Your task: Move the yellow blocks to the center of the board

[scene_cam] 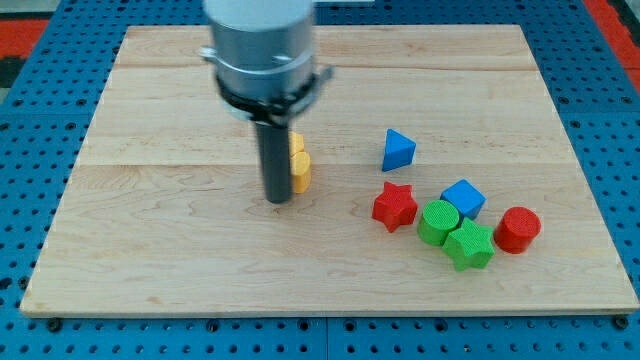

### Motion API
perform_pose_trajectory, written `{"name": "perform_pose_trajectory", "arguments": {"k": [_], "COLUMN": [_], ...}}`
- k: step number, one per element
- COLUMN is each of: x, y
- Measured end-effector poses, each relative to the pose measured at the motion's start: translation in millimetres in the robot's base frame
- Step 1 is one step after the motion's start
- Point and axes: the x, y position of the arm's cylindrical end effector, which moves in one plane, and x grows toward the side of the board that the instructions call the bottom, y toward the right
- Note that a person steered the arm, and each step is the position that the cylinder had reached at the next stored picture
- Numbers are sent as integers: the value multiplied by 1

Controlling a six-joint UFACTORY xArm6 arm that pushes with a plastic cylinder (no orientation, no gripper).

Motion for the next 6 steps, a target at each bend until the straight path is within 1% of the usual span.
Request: {"name": "perform_pose_trajectory", "arguments": {"k": [1, 2, 3, 4, 5, 6], "x": [-32, -14, 29, 30, -10, -58], "y": [-25, -40, -10, 39, 33, 24]}}
